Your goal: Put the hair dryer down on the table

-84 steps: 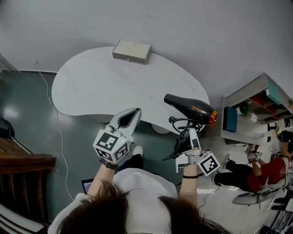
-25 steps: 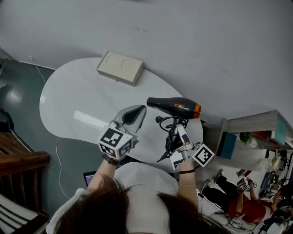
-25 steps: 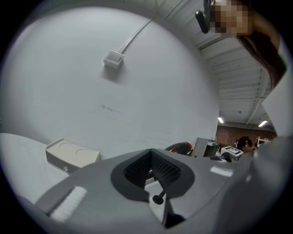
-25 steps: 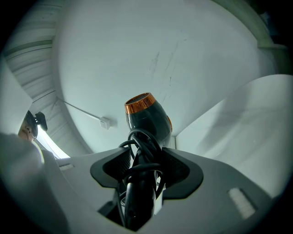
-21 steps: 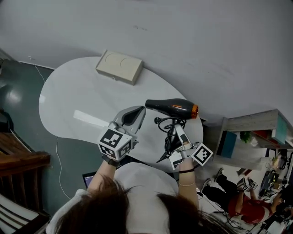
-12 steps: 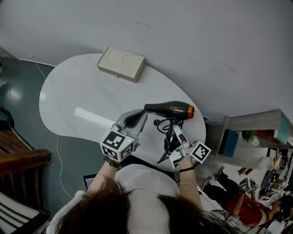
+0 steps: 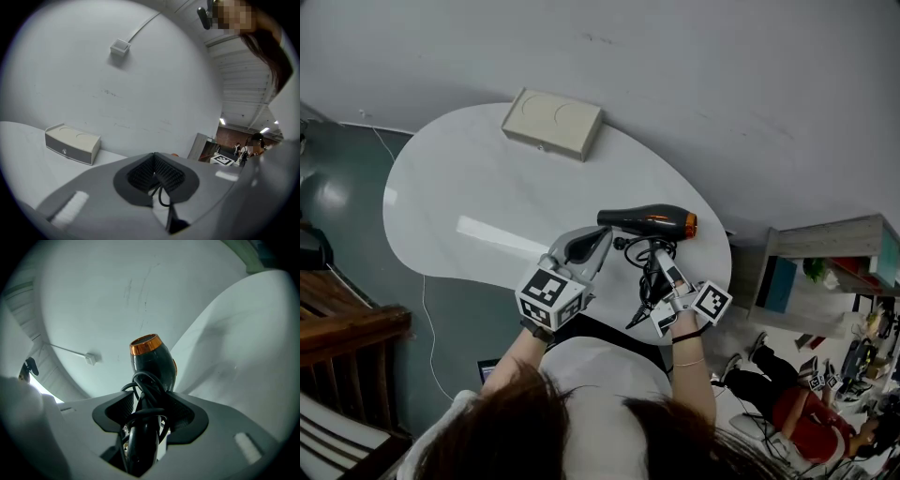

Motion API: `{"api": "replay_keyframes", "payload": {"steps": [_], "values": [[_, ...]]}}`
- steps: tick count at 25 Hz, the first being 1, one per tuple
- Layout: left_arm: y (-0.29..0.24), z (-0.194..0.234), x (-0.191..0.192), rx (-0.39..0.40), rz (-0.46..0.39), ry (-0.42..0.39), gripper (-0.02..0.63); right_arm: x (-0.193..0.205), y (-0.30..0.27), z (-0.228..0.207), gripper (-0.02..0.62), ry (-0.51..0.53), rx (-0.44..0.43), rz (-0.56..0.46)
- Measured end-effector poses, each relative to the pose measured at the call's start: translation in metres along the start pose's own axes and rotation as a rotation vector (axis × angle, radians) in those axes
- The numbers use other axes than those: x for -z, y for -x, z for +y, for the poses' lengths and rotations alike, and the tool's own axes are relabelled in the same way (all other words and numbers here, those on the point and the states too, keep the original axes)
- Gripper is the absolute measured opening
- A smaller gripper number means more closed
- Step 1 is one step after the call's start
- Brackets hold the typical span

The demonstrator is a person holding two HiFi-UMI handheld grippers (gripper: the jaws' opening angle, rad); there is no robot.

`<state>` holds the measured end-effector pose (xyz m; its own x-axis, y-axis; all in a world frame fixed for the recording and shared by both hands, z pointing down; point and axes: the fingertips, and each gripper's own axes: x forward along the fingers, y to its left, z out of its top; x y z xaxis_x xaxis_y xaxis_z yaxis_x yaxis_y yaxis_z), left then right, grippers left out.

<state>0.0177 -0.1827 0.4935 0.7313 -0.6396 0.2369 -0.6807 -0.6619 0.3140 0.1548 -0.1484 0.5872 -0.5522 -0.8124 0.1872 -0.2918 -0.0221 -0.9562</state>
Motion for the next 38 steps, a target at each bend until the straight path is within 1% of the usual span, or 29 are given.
{"api": "replay_keyframes", "payload": {"steps": [3,6,8,10,13,15,18,20,25,27,29,38], "values": [[0.001,0.0,0.006,0.005,0.008,0.01,0.058,-0.001,0.004,-0.016,0.207,0.002,0.053,-0.013],[0.004,0.001,0.012,0.003,0.013,0.021,0.058,-0.001,0.012,-0.034,0.207,-0.032,0.095,-0.025],[0.007,0.003,0.015,-0.002,0.016,0.026,0.058,0.0,0.019,-0.044,0.209,-0.025,0.124,-0.021],[0.008,0.004,0.018,-0.005,0.022,0.029,0.058,0.002,0.022,-0.049,0.207,0.006,0.144,-0.011],[0.005,0.007,0.024,-0.007,0.035,0.036,0.058,0.005,0.017,-0.047,0.207,0.037,0.134,0.005],[0.003,0.006,0.028,-0.005,0.041,0.041,0.058,0.008,0.016,-0.053,0.207,0.073,0.169,0.029],[0.001,0.004,0.032,0.003,0.048,0.047,0.058,0.012,0.017,-0.064,0.207,0.137,0.245,0.075],[0.0,0.003,0.033,0.008,0.05,0.049,0.058,0.014,0.017,-0.067,0.206,0.172,0.269,0.097],[-0.001,0.002,0.039,0.013,0.06,0.056,0.058,0.017,0.017,-0.074,0.209,0.267,0.307,0.14],[-0.001,0.001,0.04,0.015,0.061,0.062,0.058,0.016,0.019,-0.077,0.227,0.295,0.319,0.145],[-0.001,0.001,0.041,0.016,0.064,0.065,0.058,0.015,0.019,-0.078,0.253,0.302,0.319,0.145],[-0.002,-0.004,0.05,0.03,0.085,0.059,0.058,0.016,0.016,-0.081,0.267,0.355,0.329,0.183]]}}
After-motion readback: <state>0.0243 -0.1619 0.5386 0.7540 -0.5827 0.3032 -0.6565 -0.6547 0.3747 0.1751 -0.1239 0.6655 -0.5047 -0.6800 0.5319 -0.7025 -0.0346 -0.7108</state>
